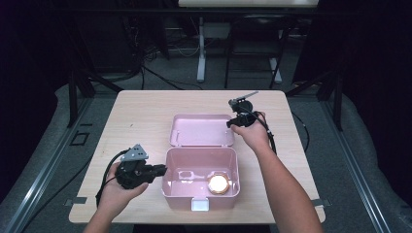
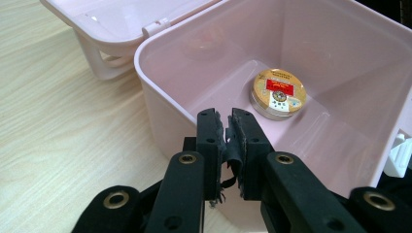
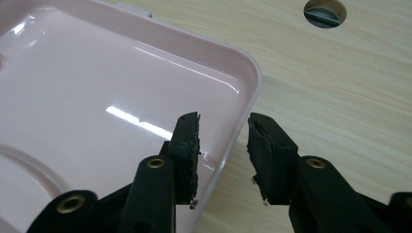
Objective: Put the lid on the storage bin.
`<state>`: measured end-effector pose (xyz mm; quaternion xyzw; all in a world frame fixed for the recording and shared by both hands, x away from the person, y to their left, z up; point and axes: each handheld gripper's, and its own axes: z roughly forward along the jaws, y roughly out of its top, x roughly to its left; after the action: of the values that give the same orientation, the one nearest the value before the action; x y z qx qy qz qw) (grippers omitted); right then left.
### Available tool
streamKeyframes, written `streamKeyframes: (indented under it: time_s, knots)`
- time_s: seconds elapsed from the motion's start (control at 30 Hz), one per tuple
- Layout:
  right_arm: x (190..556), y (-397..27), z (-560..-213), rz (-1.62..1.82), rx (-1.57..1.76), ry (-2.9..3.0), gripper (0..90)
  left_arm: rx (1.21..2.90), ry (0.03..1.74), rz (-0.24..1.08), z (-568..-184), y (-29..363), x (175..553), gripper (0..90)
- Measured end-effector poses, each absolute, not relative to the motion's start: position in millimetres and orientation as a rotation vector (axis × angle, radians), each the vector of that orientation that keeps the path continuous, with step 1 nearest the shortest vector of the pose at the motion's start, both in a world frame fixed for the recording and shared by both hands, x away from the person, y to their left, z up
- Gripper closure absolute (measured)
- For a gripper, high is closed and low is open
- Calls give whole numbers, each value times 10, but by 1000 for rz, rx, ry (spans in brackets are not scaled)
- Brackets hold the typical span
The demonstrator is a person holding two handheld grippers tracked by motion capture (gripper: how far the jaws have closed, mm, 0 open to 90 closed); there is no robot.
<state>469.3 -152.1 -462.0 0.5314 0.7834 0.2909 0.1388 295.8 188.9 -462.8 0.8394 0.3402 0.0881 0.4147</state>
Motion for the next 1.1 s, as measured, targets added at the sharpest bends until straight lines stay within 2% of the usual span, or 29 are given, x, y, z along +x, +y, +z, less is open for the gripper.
streamKeyframes:
  time_s: [0.5, 1.1]
  knots:
    - [4751, -1468, -4698, 798, 1584, 2243, 646, 2108, 853, 214, -4629, 1894, 2962, 827]
    - [4785, -1438, -4787, 758, 1707, 2197, 716, 2107, 853, 215, -4630, 1894, 2962, 827]
